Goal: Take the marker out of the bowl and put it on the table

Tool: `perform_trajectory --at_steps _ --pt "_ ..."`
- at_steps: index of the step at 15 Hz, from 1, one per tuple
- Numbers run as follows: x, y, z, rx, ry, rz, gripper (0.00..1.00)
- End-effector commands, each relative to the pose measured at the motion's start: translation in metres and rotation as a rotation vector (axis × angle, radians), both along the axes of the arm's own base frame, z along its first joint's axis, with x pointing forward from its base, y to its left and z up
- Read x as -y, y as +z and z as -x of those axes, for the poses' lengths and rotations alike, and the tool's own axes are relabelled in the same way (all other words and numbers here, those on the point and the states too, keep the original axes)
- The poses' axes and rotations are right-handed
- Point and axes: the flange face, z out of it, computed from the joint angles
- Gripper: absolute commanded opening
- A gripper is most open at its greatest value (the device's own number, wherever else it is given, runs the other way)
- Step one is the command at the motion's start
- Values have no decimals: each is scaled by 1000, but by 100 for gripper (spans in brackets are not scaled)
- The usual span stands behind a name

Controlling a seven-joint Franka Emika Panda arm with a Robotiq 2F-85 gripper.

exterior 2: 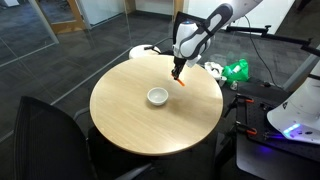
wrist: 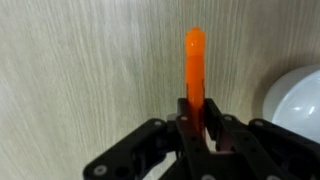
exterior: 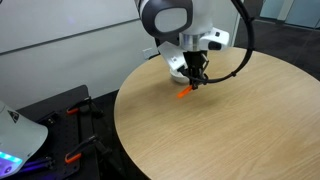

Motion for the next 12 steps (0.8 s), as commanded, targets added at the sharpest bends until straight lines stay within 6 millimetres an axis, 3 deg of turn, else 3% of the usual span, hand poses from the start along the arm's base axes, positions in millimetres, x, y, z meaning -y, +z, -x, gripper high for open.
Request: perform_trajectory --at_steps 1,8,9,10,12 --pt "10 -20 -21 -19 -7 -53 5" --pt "16 -50 -42 -108 -12 -105 5" --pt "16 -52 -44 -118 -14 -107 14" --pt "16 -54 -46 -125 -16 -111 41" --pt "17 -56 -49 -139 -19 -114 51"
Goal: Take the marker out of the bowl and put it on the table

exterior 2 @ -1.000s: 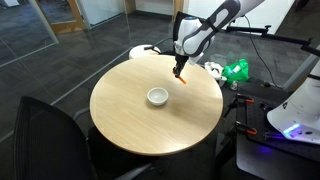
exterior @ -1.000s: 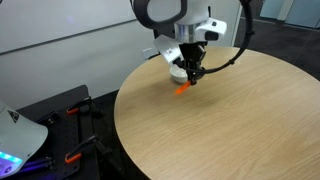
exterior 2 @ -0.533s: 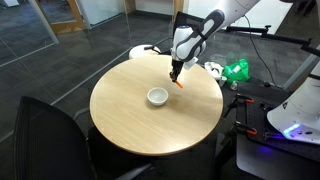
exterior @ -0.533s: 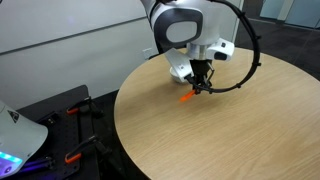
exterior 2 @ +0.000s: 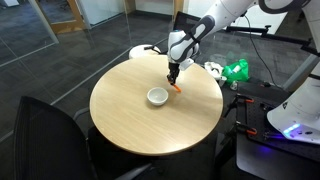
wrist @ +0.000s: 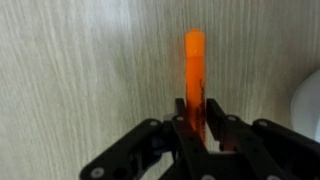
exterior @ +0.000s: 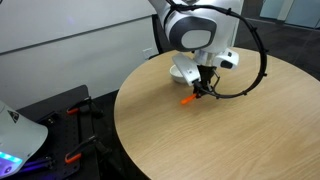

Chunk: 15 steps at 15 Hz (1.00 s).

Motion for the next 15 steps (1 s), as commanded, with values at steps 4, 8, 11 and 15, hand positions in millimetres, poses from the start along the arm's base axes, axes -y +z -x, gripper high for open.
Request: perform_trajectory --at_steps 4,8,11,15 --pt "-1 9 -10 -21 -11 -27 81" --pt "-9 37 -3 12 -19 4 100" --pt "-16 65 7 40 -32 19 100" --pt "-35 109 26 66 -25 36 100"
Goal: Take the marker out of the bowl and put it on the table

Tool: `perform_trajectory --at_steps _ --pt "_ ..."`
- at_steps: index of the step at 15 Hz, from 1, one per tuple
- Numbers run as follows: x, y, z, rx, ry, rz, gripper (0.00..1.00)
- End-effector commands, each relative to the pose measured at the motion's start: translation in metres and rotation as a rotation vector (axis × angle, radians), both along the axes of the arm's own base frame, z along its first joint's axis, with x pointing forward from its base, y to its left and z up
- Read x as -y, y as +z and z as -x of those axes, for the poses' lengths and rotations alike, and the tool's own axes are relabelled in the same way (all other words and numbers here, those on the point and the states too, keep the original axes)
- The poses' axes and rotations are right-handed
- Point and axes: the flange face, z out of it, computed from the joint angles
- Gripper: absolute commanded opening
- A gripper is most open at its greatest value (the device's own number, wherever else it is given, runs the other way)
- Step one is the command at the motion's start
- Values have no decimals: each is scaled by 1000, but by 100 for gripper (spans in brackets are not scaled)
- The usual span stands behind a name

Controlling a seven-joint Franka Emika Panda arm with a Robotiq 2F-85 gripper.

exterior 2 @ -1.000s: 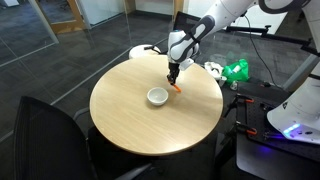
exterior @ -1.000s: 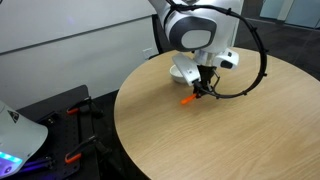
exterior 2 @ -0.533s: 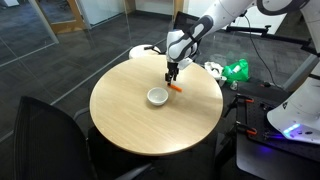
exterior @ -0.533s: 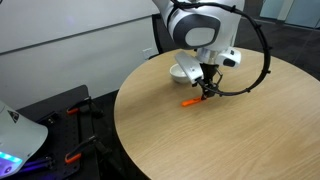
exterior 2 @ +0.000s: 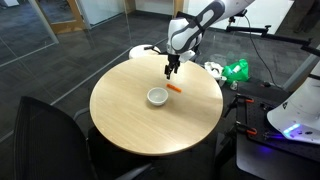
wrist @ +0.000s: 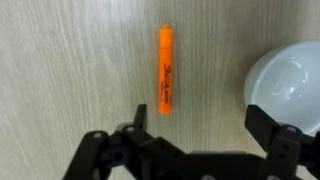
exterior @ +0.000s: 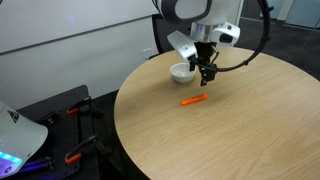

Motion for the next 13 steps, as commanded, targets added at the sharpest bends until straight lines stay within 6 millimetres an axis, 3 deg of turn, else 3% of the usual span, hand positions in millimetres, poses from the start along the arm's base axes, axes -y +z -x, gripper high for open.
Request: perform_trajectory --at_steps 1,7,8,13 --pt "-23 47 30 24 -9 27 100" --pt "-55 90 58 56 12 57 100" --pt "-48 75 40 37 26 34 100" --pt "-55 85 52 42 28 38 100"
